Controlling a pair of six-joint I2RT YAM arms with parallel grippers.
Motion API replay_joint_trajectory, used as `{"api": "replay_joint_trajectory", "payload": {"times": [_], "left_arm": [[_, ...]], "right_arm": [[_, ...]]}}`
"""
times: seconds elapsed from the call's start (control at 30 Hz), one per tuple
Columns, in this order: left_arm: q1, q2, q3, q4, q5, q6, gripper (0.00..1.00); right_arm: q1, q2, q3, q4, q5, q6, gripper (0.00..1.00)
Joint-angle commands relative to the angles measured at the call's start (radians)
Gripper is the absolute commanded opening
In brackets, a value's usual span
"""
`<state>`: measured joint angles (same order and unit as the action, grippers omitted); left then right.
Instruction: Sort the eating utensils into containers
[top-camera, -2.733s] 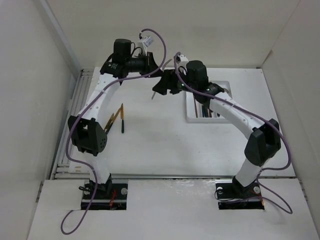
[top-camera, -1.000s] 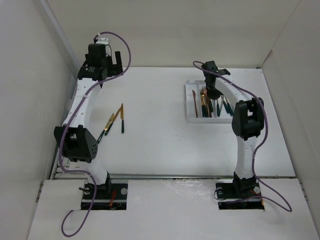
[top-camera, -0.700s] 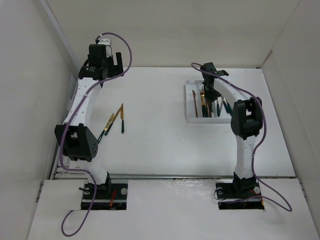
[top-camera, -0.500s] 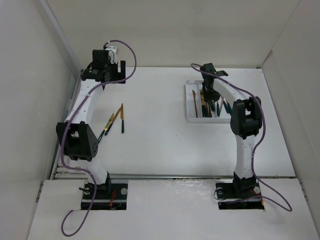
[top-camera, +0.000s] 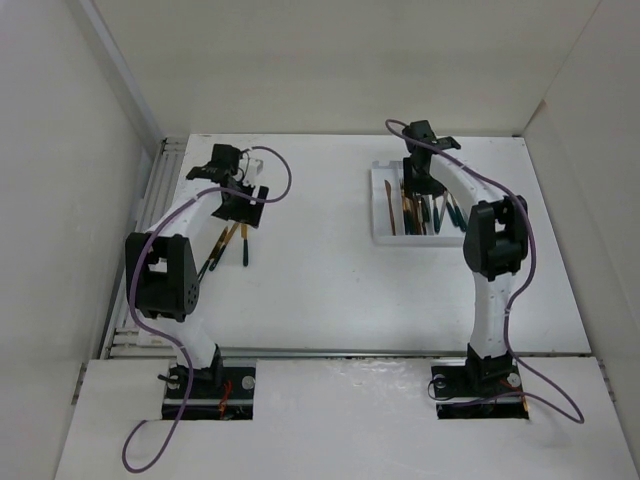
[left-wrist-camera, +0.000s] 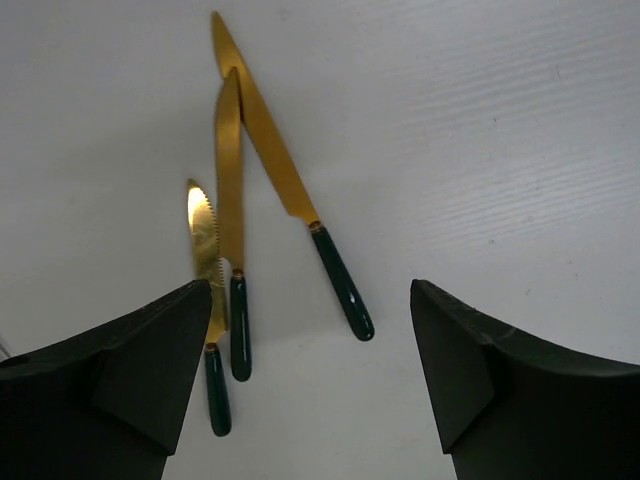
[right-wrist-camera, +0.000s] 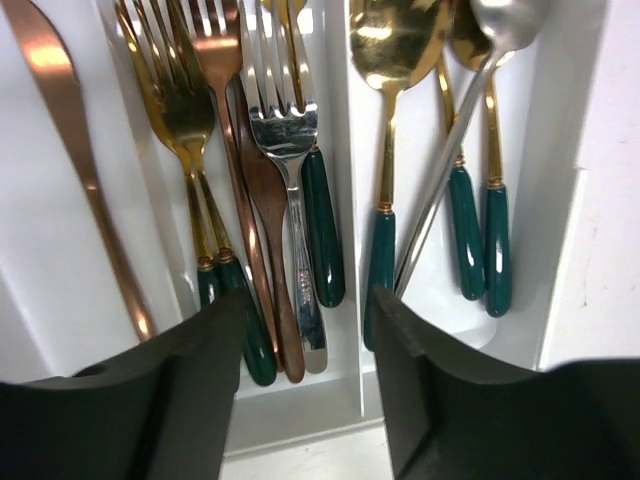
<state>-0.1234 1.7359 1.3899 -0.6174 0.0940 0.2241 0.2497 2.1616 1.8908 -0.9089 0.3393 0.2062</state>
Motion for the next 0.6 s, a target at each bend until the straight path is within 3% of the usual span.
{"api": "replay_joint_trajectory", "payload": {"times": [0.0, 0.13, 0.5, 0.57], "left_arm": [[-0.035, 0.019, -0.020, -0.030, 0.030, -0.031, 0.79], [-0.035, 0.071, -0.042, -0.019, 0.030, -0.063, 0.79], [-0.044, 0.172, -0.095, -0.010, 0.013, -0.081, 0.56], [-0.044, 0.197, -0.095, -0.001, 0.023, -0.081, 0.48]], "right_arm": [[0.003, -0.105, 0.088, 0.011, 0.010, 0.030, 0.59], [0.003, -0.149, 0.100, 0.002, 0.032, 0.030, 0.64], [0.003, -0.200, 0.027, 0.024, 0.053, 0.039, 0.64], [0.003, -0.200, 0.016, 0.024, 0.063, 0.039, 0.64]]}}
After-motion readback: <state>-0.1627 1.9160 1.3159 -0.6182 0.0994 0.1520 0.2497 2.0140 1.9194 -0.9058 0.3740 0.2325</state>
